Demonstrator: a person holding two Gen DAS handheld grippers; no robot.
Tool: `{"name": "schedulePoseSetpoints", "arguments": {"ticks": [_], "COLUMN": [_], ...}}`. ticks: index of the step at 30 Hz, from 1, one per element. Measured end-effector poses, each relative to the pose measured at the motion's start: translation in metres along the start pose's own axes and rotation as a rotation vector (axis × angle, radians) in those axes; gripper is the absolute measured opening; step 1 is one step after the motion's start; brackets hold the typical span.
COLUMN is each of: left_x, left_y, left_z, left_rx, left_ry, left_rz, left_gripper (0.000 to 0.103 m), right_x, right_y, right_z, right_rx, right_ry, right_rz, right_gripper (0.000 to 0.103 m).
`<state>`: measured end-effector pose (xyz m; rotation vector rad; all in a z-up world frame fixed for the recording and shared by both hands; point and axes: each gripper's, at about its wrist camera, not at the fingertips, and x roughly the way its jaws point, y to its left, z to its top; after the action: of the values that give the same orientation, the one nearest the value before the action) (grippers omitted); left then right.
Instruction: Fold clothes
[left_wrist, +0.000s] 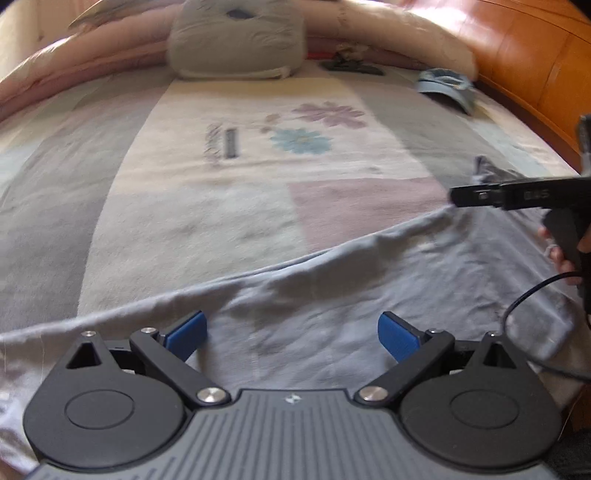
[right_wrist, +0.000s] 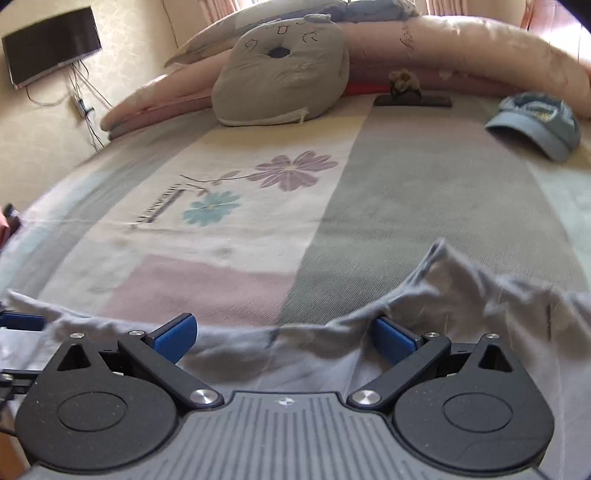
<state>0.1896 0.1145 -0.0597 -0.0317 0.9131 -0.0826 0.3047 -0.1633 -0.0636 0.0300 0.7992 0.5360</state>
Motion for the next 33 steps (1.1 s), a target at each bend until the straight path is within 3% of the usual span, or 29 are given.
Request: {"name": "schedulePoseSetpoints", "arguments": {"ticks": [4, 8, 11, 17, 24, 30, 33], "left_x": [-0.003, -0.014, -0.018, 0.013, 0.011, 0.002, 0.011], "left_y": [0.009, 0.005, -0.005, -0.016, -0.023, -0.024, -0.026], "left_z": [0.0, 0.003, 0.003, 0.012, 0.031, 0.022, 0.022], "left_rx": [-0.053, -0.07, -0.053, -0.066, -0.043, -0.057, -0.039], "left_ry": [-0.028, -0.046, -0.056, -0.048, -0.061, -0.032, -0.021], "left_rz": [-0.009, -0.054, -0.131, -0.156, -0.174, -0.225, -0.201], "left_gripper": [0.099, 0.099, 0.099, 0.099, 0.1, 0.101, 0.101], "right_x": [0.0, -0.024, -0.041, -0.035, -0.034, -0.033, -0.032], "right_y": [0.001, 0.016, 0.019, 0.0, 0.005, 0.003, 0.003], "right_z": [0.01, 0.011, 0.002, -0.028, -0.038, -0.038, -0.039], "right_rx": [-0.012, -0.092, -0.146, -0.094, -0.109, -0.112, -0.117], "right_ry": [0.04, 0.06, 0.078, 0.18, 0.156, 0.151, 0.146], "right_rz": [-0.015, -0.021, -0.07, -0.138, -0.175, -0.168, -0.166], "right_gripper": [0.103, 0.103, 0.103, 0.103, 0.103, 0.103, 0.103]}}
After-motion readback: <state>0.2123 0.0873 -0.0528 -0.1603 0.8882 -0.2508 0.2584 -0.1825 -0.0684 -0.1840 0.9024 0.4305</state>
